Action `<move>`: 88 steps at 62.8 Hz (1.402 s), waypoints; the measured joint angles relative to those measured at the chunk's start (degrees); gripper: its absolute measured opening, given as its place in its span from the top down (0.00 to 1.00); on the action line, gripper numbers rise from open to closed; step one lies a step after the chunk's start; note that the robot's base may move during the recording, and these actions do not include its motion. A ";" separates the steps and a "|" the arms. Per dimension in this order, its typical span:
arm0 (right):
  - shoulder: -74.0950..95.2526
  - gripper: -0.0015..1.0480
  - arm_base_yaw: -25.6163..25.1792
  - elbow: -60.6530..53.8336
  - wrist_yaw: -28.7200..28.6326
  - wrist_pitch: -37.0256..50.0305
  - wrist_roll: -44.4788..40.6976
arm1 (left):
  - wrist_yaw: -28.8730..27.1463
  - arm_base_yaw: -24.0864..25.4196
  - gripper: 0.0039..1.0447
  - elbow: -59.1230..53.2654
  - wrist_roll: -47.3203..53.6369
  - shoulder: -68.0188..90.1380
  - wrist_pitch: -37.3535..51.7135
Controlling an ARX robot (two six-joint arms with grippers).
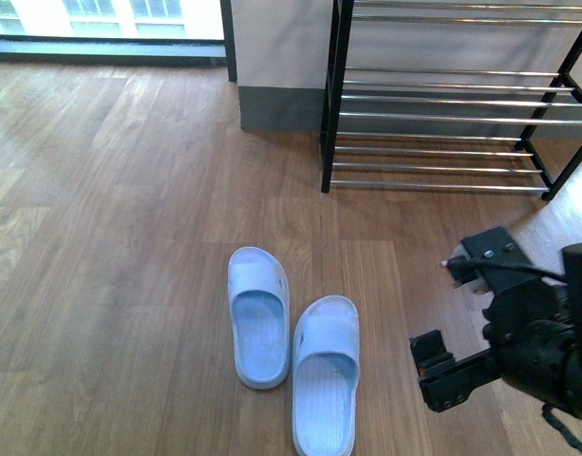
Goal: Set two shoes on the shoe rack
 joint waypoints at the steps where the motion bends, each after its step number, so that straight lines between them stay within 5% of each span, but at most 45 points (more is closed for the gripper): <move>1: 1.68 0.09 0.11 1.16 -0.13 -0.33 -0.11 | 0.00 0.00 0.09 0.00 0.00 0.00 0.00; 34: 26.62 0.09 4.61 26.51 -2.27 -10.88 6.78 | 0.00 0.00 0.09 0.00 0.00 0.00 0.00; 64: 35.17 0.09 1.38 39.30 0.72 -10.32 8.17 | 0.00 0.00 0.09 -0.02 0.00 0.00 0.00; 88: 35.91 0.67 1.55 38.95 -4.24 -4.59 12.46 | 0.00 0.00 0.09 0.00 0.00 0.00 0.00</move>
